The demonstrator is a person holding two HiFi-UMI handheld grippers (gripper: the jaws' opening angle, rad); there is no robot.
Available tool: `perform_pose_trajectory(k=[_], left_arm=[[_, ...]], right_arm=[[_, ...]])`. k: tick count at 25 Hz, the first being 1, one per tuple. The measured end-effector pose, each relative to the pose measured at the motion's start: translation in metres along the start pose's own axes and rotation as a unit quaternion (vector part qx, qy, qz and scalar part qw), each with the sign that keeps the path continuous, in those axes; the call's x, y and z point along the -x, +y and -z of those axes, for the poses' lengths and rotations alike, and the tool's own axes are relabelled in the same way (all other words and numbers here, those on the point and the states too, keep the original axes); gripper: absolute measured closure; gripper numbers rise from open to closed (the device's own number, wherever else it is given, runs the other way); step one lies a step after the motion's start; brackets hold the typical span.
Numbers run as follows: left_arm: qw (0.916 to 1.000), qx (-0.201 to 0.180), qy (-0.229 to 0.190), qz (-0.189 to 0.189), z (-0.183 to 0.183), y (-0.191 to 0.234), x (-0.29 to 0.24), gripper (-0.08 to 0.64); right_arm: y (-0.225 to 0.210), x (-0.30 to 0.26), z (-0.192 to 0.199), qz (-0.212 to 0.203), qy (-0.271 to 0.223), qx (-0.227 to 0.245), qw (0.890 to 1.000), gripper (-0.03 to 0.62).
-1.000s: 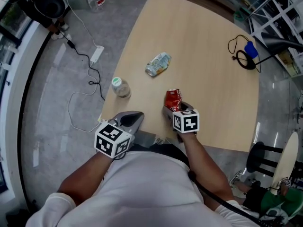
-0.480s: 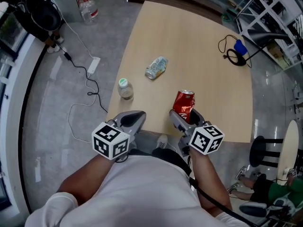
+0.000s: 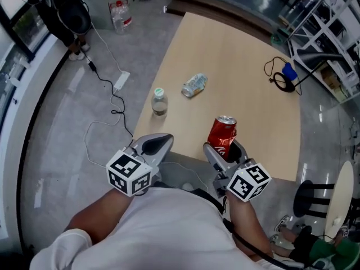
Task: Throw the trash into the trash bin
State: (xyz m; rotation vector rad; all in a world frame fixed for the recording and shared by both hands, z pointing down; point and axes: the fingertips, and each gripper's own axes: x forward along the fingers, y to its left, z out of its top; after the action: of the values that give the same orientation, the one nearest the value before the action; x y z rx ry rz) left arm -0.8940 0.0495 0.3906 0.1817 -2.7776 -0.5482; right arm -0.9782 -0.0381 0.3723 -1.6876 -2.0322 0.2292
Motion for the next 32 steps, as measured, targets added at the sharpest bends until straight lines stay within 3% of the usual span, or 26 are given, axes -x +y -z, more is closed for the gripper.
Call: perform_pose_trajectory(k=[4, 13, 18, 29, 32], left_arm=[[0.9975, 0.015, -0.043, -0.054, 0.001, -0.011, 0.015, 0.552], [0.9823, 0.045, -0.103, -0.15, 0.022, -0.054, 0.033, 0.552], [0.9637, 0.041, -0.137, -0.226, 0.033, -0.058, 0.065, 0.552], [0.9287, 0.071, -0.151, -0.331, 0.092, -0.084, 0.114, 0.552], [0.9135, 0.082, -0.163, -0.364, 0.099, -0.085, 0.14, 0.552]], right_arm=[[0.002, 0.013, -0.006, -0.046, 0.01, -0.006, 0.999, 0.267], [0.015, 0.053, 0.002, -0.139, 0.052, 0.055, 0.987, 0.268], [0.03, 0.064, 0.011, -0.192, 0.075, 0.1, 0.973, 0.268], [0.074, 0.051, 0.053, -0.305, 0.131, 0.124, 0.935, 0.268], [0.093, 0.042, 0.063, -0.332, 0.143, 0.125, 0.924, 0.268]])
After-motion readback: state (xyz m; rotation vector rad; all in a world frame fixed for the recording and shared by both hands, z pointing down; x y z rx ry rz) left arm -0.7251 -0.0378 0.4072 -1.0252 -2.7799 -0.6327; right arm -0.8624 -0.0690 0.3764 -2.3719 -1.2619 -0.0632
